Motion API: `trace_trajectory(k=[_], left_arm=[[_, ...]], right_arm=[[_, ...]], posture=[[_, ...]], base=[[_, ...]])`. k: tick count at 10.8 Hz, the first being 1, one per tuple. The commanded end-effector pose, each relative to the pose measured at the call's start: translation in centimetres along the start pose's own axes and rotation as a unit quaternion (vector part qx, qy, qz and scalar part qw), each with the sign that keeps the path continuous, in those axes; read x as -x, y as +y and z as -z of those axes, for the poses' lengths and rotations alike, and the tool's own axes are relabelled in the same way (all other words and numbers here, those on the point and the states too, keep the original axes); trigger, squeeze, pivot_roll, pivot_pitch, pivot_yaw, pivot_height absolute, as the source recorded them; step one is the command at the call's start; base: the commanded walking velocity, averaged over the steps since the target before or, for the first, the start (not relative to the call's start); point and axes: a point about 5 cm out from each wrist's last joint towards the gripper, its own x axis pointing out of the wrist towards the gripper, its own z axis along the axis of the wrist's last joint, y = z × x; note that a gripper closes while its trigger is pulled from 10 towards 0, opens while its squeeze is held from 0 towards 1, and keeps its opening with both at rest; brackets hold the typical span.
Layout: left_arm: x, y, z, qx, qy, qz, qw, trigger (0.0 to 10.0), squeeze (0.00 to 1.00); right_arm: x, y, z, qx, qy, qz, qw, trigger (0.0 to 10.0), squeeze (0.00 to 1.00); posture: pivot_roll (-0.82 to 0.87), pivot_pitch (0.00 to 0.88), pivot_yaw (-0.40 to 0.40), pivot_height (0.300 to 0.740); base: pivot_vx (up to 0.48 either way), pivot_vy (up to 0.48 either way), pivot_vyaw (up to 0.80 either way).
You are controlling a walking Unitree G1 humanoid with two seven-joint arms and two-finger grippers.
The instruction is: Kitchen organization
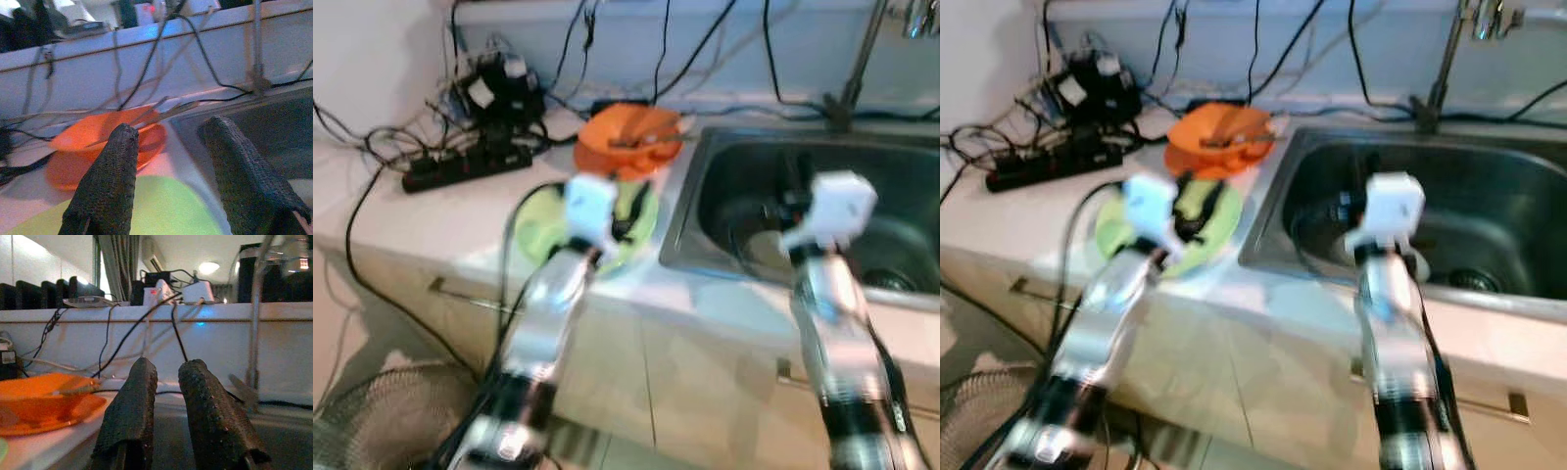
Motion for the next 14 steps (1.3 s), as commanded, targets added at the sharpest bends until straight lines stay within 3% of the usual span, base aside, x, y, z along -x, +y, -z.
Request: trace_trajectory(k=[1,5,9,10,11,14], left_arm=[[0.9,1.3,-0.2,-0.019,-0.013,-0.028,0.999,10.0,0.00],[5.3,3.6,1.2,-0.071,0.014,-0.065,0.995,10.0,0.00],[7.6,4.6,0.8,-0.086,0.033,-0.085,0.992,10.0,0.00],[7.6,5.4,0.8,-0.015,0.038,-0.132,0.990,10.0,0.00],[7.2,6.8,0.6,0.072,0.040,-0.188,0.979,10.0,0.00],[7.3,9.1,0.0,0.132,0.070,-0.235,0.960,10.0,0.00]], right_arm=[[0.9,0.2,-0.1,-0.006,0.008,-0.007,1.000,10.0,0.00],[5.0,-0.3,1.3,0.004,0.068,-0.034,0.997,10.0,0.00],[5.7,0.6,1.9,-0.014,0.088,-0.025,0.996,10.0,0.00],[5.4,1.0,2.0,-0.017,0.089,-0.024,0.996,10.0,0.00],[5.1,1.2,2.0,-0.016,0.089,-0.028,0.995,10.0,0.00],[4.9,1.3,2.1,-0.018,0.092,-0.026,0.995,10.0,0.00]], posture=[[0.00,0.000,0.144,0.740],[0.00,0.000,0.145,0.740],[0.04,0.001,0.136,0.740],[0.04,0.001,0.136,0.740],[0.04,0.007,0.133,0.740],[0.05,0.015,0.129,0.740]], base=[[0.000,0.000,0.00],[0.000,0.000,0.00],[0.000,0.000,0.00],[0.000,0.000,0.00],[0.000,0.000,0.00],[0.000,0.000,0.00]])
